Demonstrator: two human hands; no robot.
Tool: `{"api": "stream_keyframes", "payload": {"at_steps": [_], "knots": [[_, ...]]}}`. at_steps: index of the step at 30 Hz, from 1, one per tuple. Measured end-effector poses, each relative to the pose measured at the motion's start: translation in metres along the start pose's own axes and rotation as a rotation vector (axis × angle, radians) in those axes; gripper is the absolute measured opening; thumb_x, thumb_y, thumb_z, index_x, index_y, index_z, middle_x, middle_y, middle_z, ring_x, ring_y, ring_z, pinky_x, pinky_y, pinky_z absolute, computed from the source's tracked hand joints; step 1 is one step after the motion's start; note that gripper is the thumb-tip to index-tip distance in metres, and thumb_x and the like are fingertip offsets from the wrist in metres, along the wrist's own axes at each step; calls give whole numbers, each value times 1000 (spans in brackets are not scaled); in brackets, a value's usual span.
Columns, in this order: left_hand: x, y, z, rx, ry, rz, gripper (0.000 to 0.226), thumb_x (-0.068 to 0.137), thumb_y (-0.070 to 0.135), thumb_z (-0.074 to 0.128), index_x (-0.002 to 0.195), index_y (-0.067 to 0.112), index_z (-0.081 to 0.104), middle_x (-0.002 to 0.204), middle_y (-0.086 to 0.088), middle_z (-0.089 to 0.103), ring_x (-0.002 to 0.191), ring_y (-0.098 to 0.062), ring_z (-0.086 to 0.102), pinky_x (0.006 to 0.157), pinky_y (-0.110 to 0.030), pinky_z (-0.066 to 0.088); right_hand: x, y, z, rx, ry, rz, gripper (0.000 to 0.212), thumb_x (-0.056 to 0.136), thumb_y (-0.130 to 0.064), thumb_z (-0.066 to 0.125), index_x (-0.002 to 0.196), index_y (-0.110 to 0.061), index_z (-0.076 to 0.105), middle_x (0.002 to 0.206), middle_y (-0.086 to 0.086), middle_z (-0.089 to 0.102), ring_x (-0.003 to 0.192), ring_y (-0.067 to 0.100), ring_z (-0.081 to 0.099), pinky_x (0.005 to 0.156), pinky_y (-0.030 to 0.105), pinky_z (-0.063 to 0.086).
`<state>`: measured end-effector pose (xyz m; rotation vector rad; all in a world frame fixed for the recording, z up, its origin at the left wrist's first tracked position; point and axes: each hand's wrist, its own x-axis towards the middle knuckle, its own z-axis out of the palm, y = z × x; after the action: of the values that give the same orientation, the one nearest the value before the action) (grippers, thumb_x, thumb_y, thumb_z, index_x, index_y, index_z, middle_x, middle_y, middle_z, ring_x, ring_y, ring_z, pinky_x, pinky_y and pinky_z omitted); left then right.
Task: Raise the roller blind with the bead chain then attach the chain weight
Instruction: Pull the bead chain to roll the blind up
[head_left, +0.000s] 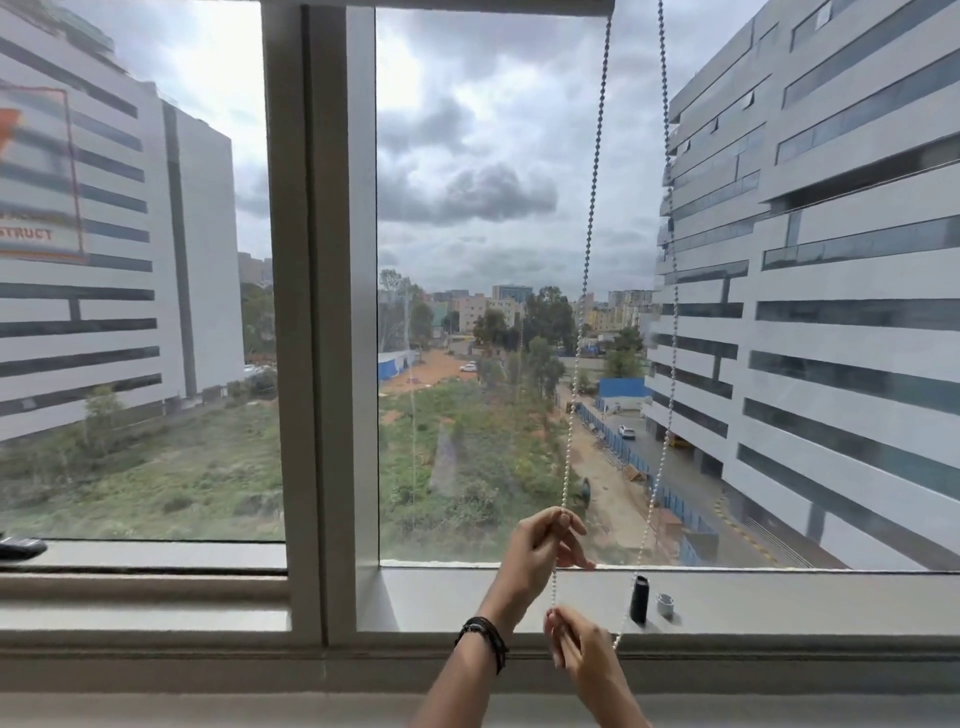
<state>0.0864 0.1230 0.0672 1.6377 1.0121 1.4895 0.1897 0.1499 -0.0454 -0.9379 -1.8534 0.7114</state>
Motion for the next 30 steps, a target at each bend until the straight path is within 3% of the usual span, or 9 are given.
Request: {"api": "stream_keyframes", "payload": {"at_steps": [4,8,11,13,15,20,25,28,30], "knots": [[-9,-17,-1,-2,-5,-39,31,101,0,31,85,7,57,55,3,62,58,-11,69,61,-23,54,-12,6,6,-53,-69,37,37,94,0,44,64,-21,48,50,-6,43,44,5,39,48,20,34],[-5,-20,-2,12,-20,-19,33,100,0,32,83,11,58,55,2,64,61,-13,70,68,-32,54,-10,-6,-1,-48,-133,80,27,97,-7,43,77,-16,58,60,-2,59,52,5,51,57,22,43],[-4,-21,-4,38,5,-5,35,101,5,34,80,18,59,59,2,64,60,-9,69,56,-16,49,0,-25,-17,7,-17,68,17,96,-11,46,95,-20,61,78,-3,65,72,6,62,67,17,48],[-4,-24,-6,36,17,9,35,101,7,36,79,20,59,60,3,65,57,-6,65,55,-16,49,11,-44,-29,66,92,20,24,93,-2,46,100,-20,60,85,-4,67,79,6,65,69,18,51],[-5,-24,-8,43,22,17,34,101,10,39,78,22,60,59,7,67,58,-3,64,58,-15,49,25,-66,-40,122,202,-13,35,90,13,42,101,-15,61,87,-1,67,79,11,66,69,19,54],[-5,-22,-12,85,43,11,33,101,12,38,78,22,59,52,9,65,56,-1,64,59,-12,46,64,-125,-65,290,353,-141,29,95,6,37,102,-9,61,86,3,67,77,5,66,71,21,55],[-2,-17,-16,150,39,-9,34,102,16,38,76,24,59,50,10,63,55,0,62,61,-16,45,110,-191,-86,389,248,-226,25,99,-6,38,117,-6,54,98,9,66,87,15,65,69,18,54],[1,-15,-19,191,19,-25,35,102,15,38,75,24,58,53,9,65,57,0,62,64,-22,43,131,-226,-91,409,207,-291,26,99,-5,37,120,-3,51,98,9,65,84,12,65,63,14,53],[4,-14,-23,226,6,-23,34,102,12,36,78,18,59,62,-9,70,58,2,63,64,-20,43,141,-244,-94,398,207,-318,26,99,-4,36,121,-2,50,98,10,65,80,11,64,59,12,52]]}}
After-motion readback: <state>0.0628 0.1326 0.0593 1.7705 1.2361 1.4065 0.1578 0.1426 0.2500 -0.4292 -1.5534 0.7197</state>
